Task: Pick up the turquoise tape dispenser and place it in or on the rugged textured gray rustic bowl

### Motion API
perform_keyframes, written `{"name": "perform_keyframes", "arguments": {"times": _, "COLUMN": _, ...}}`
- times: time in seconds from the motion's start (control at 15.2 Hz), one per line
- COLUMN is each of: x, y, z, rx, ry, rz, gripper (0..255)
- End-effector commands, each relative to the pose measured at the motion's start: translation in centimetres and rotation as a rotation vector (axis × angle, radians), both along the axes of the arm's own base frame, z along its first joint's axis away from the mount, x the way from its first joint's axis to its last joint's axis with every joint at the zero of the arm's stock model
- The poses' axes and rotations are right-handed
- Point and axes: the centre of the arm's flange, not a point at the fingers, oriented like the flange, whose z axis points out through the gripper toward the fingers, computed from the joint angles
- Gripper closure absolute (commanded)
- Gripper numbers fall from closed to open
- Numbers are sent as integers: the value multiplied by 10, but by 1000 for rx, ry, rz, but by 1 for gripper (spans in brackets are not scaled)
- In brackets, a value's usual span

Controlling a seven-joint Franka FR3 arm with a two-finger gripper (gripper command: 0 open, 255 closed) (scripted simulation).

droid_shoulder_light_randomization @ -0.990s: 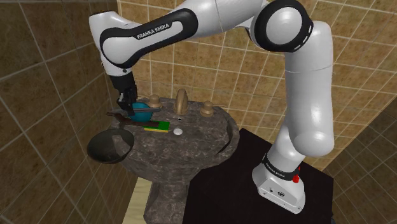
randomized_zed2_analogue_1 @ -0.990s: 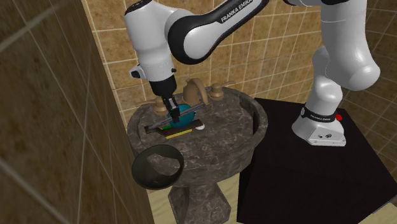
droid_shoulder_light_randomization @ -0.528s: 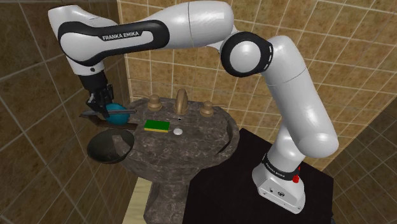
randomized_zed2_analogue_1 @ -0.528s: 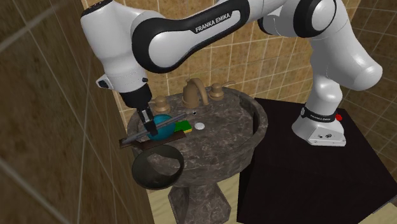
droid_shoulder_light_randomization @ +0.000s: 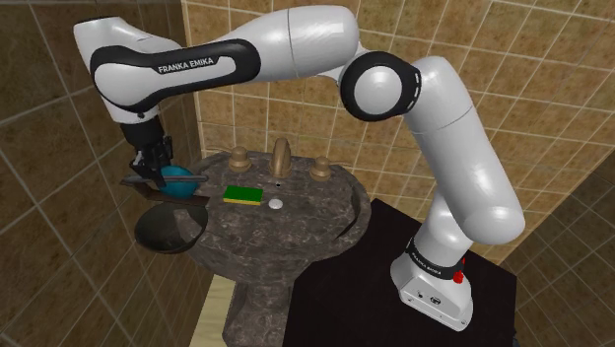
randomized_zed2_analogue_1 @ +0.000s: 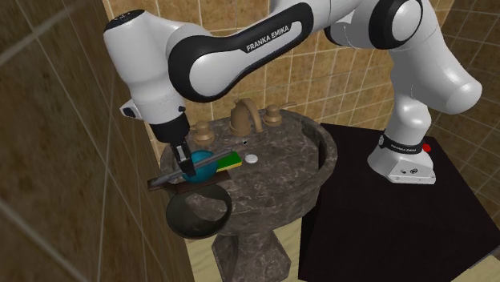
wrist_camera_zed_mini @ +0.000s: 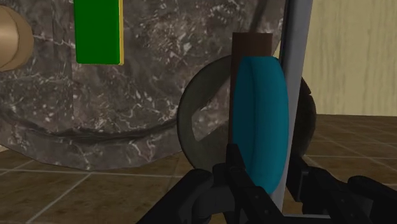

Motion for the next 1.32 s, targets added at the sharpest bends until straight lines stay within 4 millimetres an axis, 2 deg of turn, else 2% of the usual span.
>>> {"name": "perform_keyframes", "arguments": {"times": 0.0, "x": 1, "y": 2, "z": -37, "rx": -10, "ry": 30, "rz": 8, "gripper": 255}}
{"name": "perform_keyframes", "arguments": {"times": 0.46, "x": 1, "y": 2, "z": -73, "rx": -10, "ry": 30, "rz": 8, "gripper": 255}}
{"name": "perform_keyframes", "arguments": {"times": 0.99, "x": 1, "y": 2, "z": -73, "rx": -10, "ry": 30, "rz": 8, "gripper": 255}}
{"name": "perform_keyframes", "arguments": {"times": 1.06, "x": 0, "y": 3, "z": -76, "rx": -10, "ry": 30, "rz": 8, "gripper": 0}}
{"name": "perform_keyframes", "arguments": {"times": 1.25, "x": -5, "y": 1, "z": -75, "rx": -10, "ry": 30, "rz": 8, "gripper": 0}}
